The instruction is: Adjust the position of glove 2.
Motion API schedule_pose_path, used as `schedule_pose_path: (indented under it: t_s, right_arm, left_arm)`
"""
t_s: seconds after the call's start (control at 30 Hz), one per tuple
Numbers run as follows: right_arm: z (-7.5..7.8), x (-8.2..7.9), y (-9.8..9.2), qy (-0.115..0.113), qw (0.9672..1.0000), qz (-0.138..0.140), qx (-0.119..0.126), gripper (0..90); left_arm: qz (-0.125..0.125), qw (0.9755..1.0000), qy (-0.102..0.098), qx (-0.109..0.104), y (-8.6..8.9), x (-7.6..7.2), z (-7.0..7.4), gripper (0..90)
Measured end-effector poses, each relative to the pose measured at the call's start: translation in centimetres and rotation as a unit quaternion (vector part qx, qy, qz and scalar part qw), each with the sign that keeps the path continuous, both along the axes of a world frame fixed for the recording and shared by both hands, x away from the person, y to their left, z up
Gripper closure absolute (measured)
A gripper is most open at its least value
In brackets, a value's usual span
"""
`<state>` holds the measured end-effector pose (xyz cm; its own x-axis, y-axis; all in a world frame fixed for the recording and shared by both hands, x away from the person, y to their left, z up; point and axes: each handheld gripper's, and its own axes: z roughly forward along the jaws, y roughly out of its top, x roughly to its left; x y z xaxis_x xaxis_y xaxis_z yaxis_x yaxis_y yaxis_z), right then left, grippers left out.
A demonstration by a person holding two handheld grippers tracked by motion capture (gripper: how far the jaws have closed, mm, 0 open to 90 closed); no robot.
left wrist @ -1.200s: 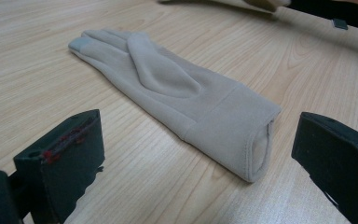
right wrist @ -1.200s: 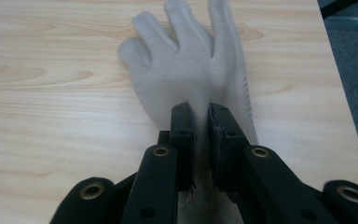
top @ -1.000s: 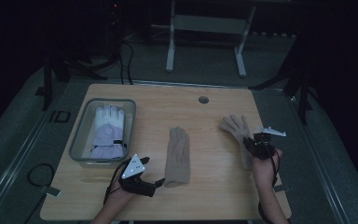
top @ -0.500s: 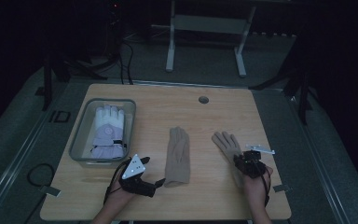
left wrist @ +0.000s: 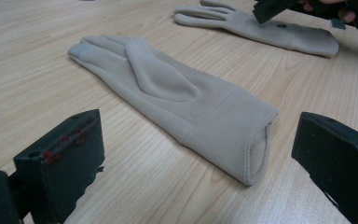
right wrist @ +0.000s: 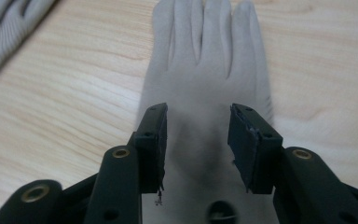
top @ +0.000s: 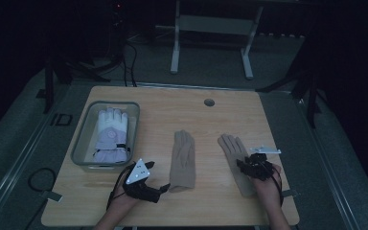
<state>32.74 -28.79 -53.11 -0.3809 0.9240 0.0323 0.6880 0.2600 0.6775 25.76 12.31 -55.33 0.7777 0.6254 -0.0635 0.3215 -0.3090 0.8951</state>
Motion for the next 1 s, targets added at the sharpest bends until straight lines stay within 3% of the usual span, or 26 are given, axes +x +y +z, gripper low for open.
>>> schedule_pose_path:
  t_s: [0.03, 0.1, 0.2, 0.23, 0.3, 0.5, 0.57, 0.6, 0.67, 0.73, 0.8, 0.9, 1.0]
  right_arm:
    - [0.2, 0.3, -0.3, -0.006, 0.9996, 0.027, -0.007, 58.0]
    - [0.4, 0.7, -0.8, -0.008, 0.996, 0.089, 0.003, 56.6]
    - [0.5, 1.2, -1.5, -0.016, 0.9864, 0.162, -0.027, 56.9]
    - [0.4, 1.4, -1.7, -0.022, 0.985, 0.167, -0.038, 58.5]
    - [0.2, 1.7, -2.2, -0.012, 0.984, 0.173, -0.039, 56.9]
    - [-1.2, 2.1, -3.3, -0.001, 0.9851, 0.172, 0.0, 53.2]
    - [-1.7, 2.0, -3.3, -0.008, 0.9857, 0.169, 0.002, 53.8]
    - [-1.8, 1.8, -3.1, -0.018, 0.9852, 0.17, -0.008, 55.3]
    - [-2.0, 1.4, -2.8, -0.03, 0.9854, 0.167, -0.015, 62.3]
    - [-2.1, 1.2, -2.6, -0.038, 0.9866, 0.158, -0.015, 78.7]
    - [-2.0, 1.0, -2.0, -0.04, 0.9901, 0.132, -0.024, 81.5]
    - [-1.8, 0.9, -1.4, -0.035, 0.9948, 0.094, -0.015, 83.0]
    - [-0.9, 0.7, -1.2, -0.046, 0.9985, 0.03, -0.001, 83.3]
  left_arm:
    - [0.0, 1.0, 0.0, 0.0, 0.0, 0.0, 0.0, 2.4]
    - [-0.001, 1.0, 0.0, -0.001, 0.0, 0.0, 0.0, 2.4]
    - [-0.002, 1.0, 0.001, 0.0, 0.1, 0.0, -0.1, 2.4]
    - [-0.003, 1.0, 0.001, 0.0, 0.1, 0.0, -0.1, 2.4]
    - [-0.004, 1.0, 0.002, -0.001, 0.0, 0.0, -0.1, 2.4]
    - [-0.006, 1.0, 0.002, 0.001, -0.1, 0.0, -0.2, 2.4]
    - [-0.006, 1.0, 0.002, 0.001, -0.1, 0.0, -0.2, 2.3]
    - [-0.006, 1.0, 0.002, 0.001, -0.1, 0.0, -0.2, 2.4]
    - [-0.006, 1.0, 0.002, 0.001, -0.1, 0.0, -0.2, 2.4]
    - [-0.005, 1.0, 0.001, 0.001, -0.1, 0.0, -0.2, 2.4]
    - [-0.005, 1.0, 0.002, 0.0, -0.1, 0.0, -0.2, 2.4]
    - [-0.005, 1.0, 0.001, -0.002, -0.1, 0.0, -0.1, 2.4]
    - [-0.004, 1.0, 0.001, -0.004, -0.1, 0.0, -0.1, 2.4]
